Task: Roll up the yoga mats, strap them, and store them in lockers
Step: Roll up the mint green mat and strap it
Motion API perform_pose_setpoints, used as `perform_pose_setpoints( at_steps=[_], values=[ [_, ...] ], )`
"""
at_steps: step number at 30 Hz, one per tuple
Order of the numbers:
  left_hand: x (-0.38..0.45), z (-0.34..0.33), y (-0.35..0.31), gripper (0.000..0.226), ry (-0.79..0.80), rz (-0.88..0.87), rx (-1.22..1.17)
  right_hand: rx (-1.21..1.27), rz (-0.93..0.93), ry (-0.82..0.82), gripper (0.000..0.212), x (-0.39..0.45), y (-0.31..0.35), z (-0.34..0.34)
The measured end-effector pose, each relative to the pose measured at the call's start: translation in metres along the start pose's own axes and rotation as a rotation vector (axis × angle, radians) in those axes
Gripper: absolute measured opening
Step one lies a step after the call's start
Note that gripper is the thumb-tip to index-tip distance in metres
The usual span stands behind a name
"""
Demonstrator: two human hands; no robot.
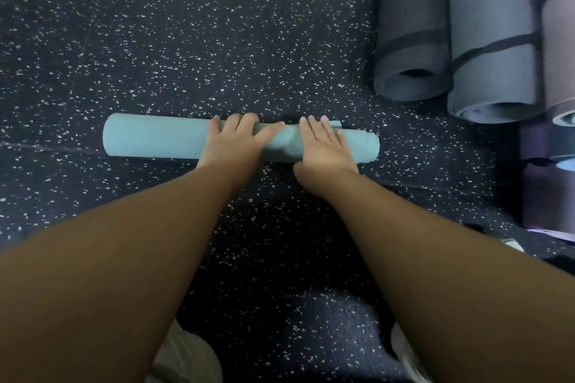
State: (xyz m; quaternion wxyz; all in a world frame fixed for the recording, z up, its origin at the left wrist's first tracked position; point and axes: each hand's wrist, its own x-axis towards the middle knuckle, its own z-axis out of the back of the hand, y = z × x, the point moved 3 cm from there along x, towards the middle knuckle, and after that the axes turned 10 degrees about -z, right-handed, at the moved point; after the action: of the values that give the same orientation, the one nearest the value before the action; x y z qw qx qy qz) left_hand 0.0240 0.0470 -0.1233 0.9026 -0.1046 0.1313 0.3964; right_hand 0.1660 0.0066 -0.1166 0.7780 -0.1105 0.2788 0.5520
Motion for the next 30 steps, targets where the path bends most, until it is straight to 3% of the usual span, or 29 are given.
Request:
perform_pose_setpoints(
  at_steps=[5, 8, 10, 15, 26, 30],
  values=[
    [0.007, 0.006, -0.001, 0.076, 0.042, 0.009, -0.005, 0.141, 0.111, -0.26, 0.072, -0.022, -0.006, -0.016],
    [0.0, 0.005, 0.001, 0.07, 0.092, -0.008, -0.076, 0.214, 0.166, -0.473, 0.056, -0.036, -0.013, -0.031],
    [-0.009, 0.003, 0.002, 0.066, 0.129, -0.053, -0.116, 0.202, 0.153, -0.52, 0.049, -0.042, -0.016, -0.037],
    [-0.025, -0.004, 0.004, 0.067, 0.185, -0.111, -0.2, 0.173, 0.092, -0.543, 0.043, -0.051, -0.013, -0.044],
    [-0.011, -0.005, -0.016, 0.081, 0.195, -0.145, -0.211, 0.211, 0.098, -0.38, 0.067, -0.057, -0.012, -0.054],
    [-0.006, -0.007, -0.021, 0.087, 0.183, -0.108, -0.109, 0.234, 0.12, -0.326, 0.071, -0.052, -0.015, -0.048]
  ],
)
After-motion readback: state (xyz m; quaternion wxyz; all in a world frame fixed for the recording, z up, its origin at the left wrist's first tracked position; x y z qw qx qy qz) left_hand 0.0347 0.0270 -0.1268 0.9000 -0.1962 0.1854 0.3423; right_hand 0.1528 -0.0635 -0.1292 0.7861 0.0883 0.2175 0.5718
